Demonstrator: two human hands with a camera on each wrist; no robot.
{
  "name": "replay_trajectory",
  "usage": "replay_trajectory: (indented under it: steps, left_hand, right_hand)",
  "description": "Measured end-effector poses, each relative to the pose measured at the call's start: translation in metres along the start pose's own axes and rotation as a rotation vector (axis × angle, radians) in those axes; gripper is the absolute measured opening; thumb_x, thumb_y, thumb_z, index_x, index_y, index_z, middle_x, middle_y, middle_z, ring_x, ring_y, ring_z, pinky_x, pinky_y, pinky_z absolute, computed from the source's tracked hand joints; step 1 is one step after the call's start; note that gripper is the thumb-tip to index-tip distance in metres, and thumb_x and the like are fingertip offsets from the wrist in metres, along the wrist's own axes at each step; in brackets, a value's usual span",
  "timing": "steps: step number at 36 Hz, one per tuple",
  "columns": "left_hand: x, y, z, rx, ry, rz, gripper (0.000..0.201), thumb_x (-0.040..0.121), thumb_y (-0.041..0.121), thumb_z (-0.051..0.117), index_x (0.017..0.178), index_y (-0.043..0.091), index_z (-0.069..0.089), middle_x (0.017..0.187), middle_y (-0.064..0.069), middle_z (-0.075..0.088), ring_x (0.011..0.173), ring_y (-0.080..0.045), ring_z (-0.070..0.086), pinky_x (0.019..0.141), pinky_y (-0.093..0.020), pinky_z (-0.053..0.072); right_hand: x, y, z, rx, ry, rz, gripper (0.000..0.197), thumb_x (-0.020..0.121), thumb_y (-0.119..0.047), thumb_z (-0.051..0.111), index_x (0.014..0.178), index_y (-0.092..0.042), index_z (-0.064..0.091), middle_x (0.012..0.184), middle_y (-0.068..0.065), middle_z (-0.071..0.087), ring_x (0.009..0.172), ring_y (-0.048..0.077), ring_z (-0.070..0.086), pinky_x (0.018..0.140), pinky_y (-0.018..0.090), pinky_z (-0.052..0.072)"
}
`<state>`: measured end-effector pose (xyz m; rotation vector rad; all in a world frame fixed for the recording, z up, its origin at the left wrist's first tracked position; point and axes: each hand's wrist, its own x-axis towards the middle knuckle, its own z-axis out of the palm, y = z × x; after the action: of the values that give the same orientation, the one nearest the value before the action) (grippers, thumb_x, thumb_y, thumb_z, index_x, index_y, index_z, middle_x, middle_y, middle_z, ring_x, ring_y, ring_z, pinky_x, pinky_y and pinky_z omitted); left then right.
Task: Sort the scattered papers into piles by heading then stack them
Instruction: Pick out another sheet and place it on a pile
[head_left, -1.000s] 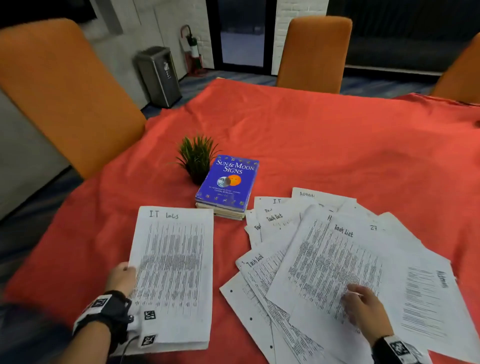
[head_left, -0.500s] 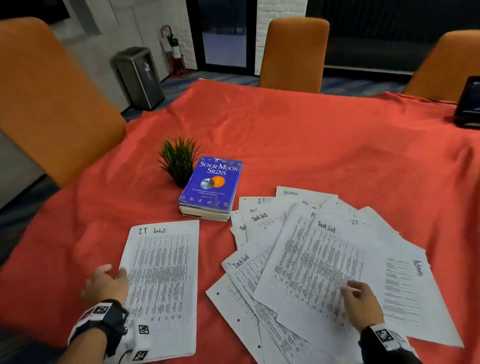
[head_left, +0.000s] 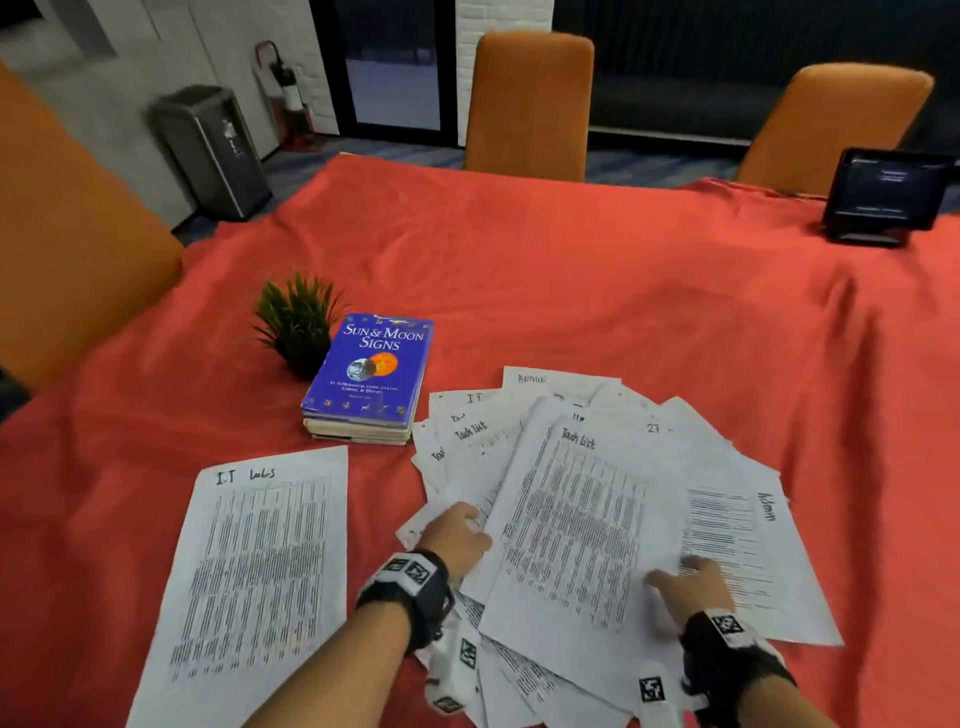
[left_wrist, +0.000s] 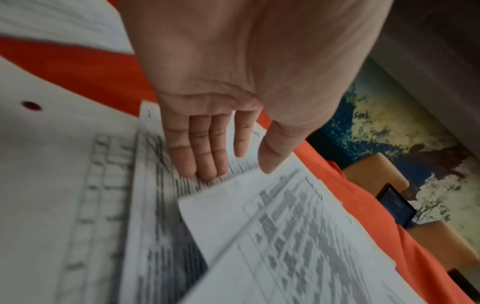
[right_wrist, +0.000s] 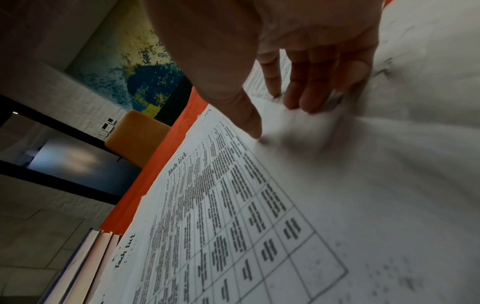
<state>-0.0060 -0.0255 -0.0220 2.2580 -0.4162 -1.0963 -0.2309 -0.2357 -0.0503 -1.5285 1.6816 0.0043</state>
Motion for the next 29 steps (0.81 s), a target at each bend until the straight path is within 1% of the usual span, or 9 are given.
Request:
replay_trajectory:
  steps: [4, 7, 11, 14, 16, 19, 22, 26, 29]
  left_hand:
    - [-0.002, 0.011, 0.015, 0.005, -0.098, 0.030, 0.037, 0.081, 0.026, 0.065, 0.117, 0.021, 0.061, 0.119, 0.003, 0.068, 0.106, -0.018, 0.064, 0.097, -0.030, 0.049]
    - [-0.009, 0.017, 0.022, 0.021, -0.133, 0.070, 0.036, 0.083, 0.020, 0.062, 0.119, 0.021, 0.062, 0.117, 0.004, 0.068, 0.107, -0.018, 0.063, 0.089, -0.024, 0.047]
    - [-0.019, 0.024, 0.033, 0.059, -0.150, 0.100, 0.037, 0.085, 0.017, 0.058, 0.122, 0.022, 0.060, 0.120, 0.003, 0.066, 0.108, -0.019, 0.062, 0.097, -0.032, 0.048]
    - [-0.027, 0.024, 0.039, 0.123, -0.170, 0.143, 0.026, 0.090, 0.016, 0.051, 0.113, 0.019, 0.063, 0.114, -0.001, 0.066, 0.105, -0.020, 0.061, 0.097, -0.032, 0.048]
    - [-0.032, 0.020, 0.036, 0.134, -0.201, 0.124, 0.023, 0.094, 0.018, 0.049, 0.112, 0.018, 0.063, 0.112, -0.002, 0.065, 0.103, -0.019, 0.059, 0.095, -0.029, 0.047]
    - [-0.035, 0.002, 0.022, 0.106, -0.219, 0.048, 0.031, 0.091, 0.026, 0.051, 0.118, 0.019, 0.065, 0.119, 0.000, 0.067, 0.107, -0.018, 0.061, 0.099, -0.031, 0.047]
    - [-0.034, -0.017, 0.009, 0.026, -0.190, -0.029, 0.039, 0.082, 0.005, 0.051, 0.115, 0.022, 0.064, 0.117, 0.001, 0.067, 0.111, -0.019, 0.061, 0.100, -0.032, 0.047]
    - [-0.033, -0.031, 0.000, -0.018, -0.155, -0.075, 0.036, 0.080, -0.007, 0.051, 0.099, 0.023, 0.057, 0.105, -0.001, 0.064, 0.103, -0.019, 0.058, 0.089, -0.027, 0.048]
    - [-0.033, -0.034, 0.000, -0.023, -0.157, -0.074, 0.031, 0.078, -0.009, 0.054, 0.083, 0.021, 0.055, 0.093, -0.003, 0.063, 0.092, -0.017, 0.060, 0.086, -0.027, 0.050]
  right_hand:
    - [0.002, 0.000, -0.001, -0.012, -0.036, -0.017, 0.060, 0.071, -0.018, 0.079, 0.123, -0.006, 0.052, 0.108, 0.016, 0.061, 0.100, 0.032, 0.058, 0.083, 0.033, 0.043]
    - [0.000, -0.002, 0.000, -0.004, -0.047, -0.029, 0.058, 0.072, -0.017, 0.079, 0.121, -0.005, 0.052, 0.113, 0.017, 0.062, 0.098, 0.032, 0.058, 0.089, 0.036, 0.045]
    - [-0.003, -0.005, 0.005, 0.010, -0.075, -0.064, 0.055, 0.071, -0.020, 0.079, 0.119, -0.007, 0.054, 0.106, 0.011, 0.060, 0.097, 0.030, 0.059, 0.090, 0.035, 0.046]
    - [0.001, -0.002, 0.010, 0.037, -0.111, -0.083, 0.053, 0.071, -0.026, 0.078, 0.117, -0.011, 0.055, 0.105, 0.013, 0.066, 0.093, 0.033, 0.066, 0.088, 0.043, 0.053]
    - [0.001, -0.003, 0.011, 0.062, -0.147, -0.087, 0.048, 0.074, -0.024, 0.076, 0.116, -0.010, 0.055, 0.103, 0.017, 0.067, 0.083, 0.030, 0.065, 0.074, 0.039, 0.055]
    - [-0.002, -0.005, 0.011, 0.108, -0.194, -0.077, 0.047, 0.076, -0.020, 0.075, 0.116, -0.010, 0.052, 0.097, 0.020, 0.065, 0.066, 0.025, 0.059, 0.051, 0.028, 0.046]
    - [-0.007, -0.007, 0.011, 0.152, -0.198, -0.109, 0.054, 0.074, -0.020, 0.077, 0.118, -0.013, 0.048, 0.098, 0.020, 0.065, 0.061, 0.024, 0.057, 0.044, 0.024, 0.042]
    - [-0.021, -0.019, 0.014, 0.212, -0.322, -0.243, 0.059, 0.076, -0.019, 0.079, 0.118, -0.024, 0.038, 0.085, 0.013, 0.063, 0.060, 0.022, 0.056, 0.049, 0.026, 0.043]
    - [-0.029, -0.027, 0.015, 0.270, -0.403, -0.291, 0.041, 0.077, -0.009, 0.076, 0.111, -0.014, 0.053, 0.092, 0.018, 0.070, 0.068, 0.025, 0.064, 0.053, 0.029, 0.050]
